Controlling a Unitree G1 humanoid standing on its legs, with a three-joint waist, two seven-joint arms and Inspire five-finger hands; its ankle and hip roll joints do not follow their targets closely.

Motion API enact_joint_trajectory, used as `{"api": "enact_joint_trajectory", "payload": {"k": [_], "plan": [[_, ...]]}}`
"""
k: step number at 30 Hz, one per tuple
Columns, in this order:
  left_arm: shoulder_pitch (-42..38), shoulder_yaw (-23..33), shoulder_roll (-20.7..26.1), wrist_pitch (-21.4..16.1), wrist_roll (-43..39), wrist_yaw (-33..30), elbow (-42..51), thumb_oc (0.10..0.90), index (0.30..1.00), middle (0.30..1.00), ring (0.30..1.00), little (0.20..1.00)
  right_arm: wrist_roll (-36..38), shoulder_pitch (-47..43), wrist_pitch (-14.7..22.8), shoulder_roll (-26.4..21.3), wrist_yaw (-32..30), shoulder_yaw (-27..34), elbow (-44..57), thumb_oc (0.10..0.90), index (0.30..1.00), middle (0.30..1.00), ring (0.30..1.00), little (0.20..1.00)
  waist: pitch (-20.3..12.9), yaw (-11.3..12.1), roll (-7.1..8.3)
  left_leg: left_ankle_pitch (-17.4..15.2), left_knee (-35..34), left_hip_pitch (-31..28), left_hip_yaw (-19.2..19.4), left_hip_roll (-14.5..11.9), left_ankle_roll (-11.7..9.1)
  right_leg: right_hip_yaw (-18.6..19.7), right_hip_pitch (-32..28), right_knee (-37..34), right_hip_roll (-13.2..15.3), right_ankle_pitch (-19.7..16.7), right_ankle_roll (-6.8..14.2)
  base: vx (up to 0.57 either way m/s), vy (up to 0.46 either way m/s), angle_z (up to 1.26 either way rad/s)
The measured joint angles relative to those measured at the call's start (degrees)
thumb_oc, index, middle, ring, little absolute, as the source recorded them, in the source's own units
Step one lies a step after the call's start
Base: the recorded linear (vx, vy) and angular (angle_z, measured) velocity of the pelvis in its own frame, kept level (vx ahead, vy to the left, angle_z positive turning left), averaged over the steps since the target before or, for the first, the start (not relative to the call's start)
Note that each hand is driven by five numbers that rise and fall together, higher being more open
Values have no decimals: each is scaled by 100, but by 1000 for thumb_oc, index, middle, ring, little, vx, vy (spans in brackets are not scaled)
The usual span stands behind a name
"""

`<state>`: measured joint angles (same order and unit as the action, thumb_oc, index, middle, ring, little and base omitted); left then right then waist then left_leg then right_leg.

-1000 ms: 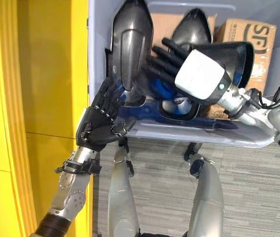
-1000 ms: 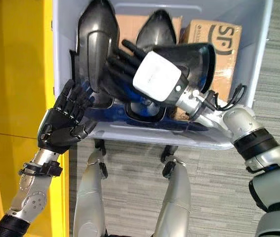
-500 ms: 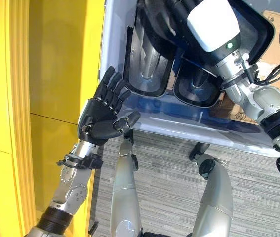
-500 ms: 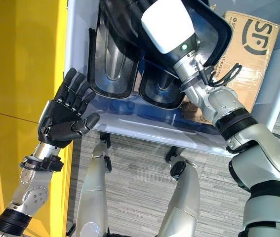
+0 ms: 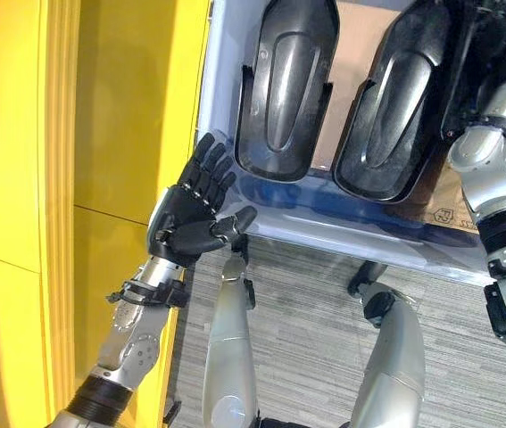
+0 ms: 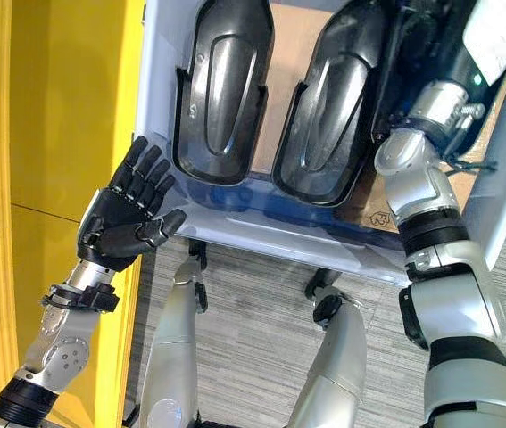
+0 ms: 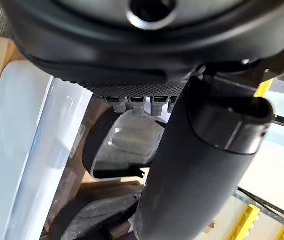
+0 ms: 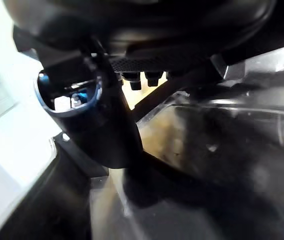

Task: Move parts from the plastic box to the shelf.

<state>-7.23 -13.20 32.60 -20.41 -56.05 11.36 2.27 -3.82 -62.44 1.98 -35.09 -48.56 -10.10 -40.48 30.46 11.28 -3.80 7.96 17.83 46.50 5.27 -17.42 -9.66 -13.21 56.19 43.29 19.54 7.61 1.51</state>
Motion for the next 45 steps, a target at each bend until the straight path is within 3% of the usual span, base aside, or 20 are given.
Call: {"api": "enact_joint_trajectory", "payload": {"k": [3,5,12,24,30,36,45], "plan": [[-68,-41,-53,12,14,-5,-5,900,1000,1000,1000,1000,637,230,284,293,315,203,438,900,1000,1000,1000,1000,-3,-177,-6,-20,-13,-93,70,-4,8,52,-85,-145,-40,-84,-1,-27,35,-11],[-186,-67,-150,41,38,-7,-4,900,1000,1000,1000,1000,625,333,356,403,489,229,625,900,1000,1000,1000,1000,-4,-205,-7,-20,-23,-139,137,-14,9,117,-84,-206,-81,-143,0,-23,24,-15],[-268,-64,-484,173,72,-99,21,900,1000,1000,1000,1000,154,1050,-48,627,1143,-65,1675,900,1000,1000,1000,1000,-2,-330,-15,-20,-113,-404,252,-49,20,192,-219,-215,-141,-172,26,-23,8,-6],[-201,-66,-483,277,75,-216,24,900,1000,1000,1000,1000,-52,1628,-278,652,1289,-83,1782,900,1000,1000,1000,1000,0,-349,-13,-34,-135,-682,274,-74,24,186,-522,-313,-187,-179,42,0,0,0],[-103,-66,-481,280,88,-242,66,900,1000,1000,1000,1000,229,1777,-277,649,929,64,1819,900,1000,1000,1000,1000,2,-354,-11,-81,-133,-864,320,-139,39,196,-687,-347,-259,-179,41,3,-7,-5],[-47,-76,-479,283,82,-242,72,900,1000,1000,1000,1000,388,1673,-278,634,328,678,1818,900,1000,1000,1000,1000,4,-352,-11,-85,-132,-973,378,-143,38,257,-735,-346,-278,-186,38,-4,-4,-3],[111,-130,-365,281,31,-192,115,900,1000,1000,1000,1000,621,847,-376,282,-57,635,1618,900,1000,1000,1000,1000,9,-313,-30,-84,-174,-1258,416,-138,38,281,-981,-363,-283,-204,31,-1,0,0]]}}
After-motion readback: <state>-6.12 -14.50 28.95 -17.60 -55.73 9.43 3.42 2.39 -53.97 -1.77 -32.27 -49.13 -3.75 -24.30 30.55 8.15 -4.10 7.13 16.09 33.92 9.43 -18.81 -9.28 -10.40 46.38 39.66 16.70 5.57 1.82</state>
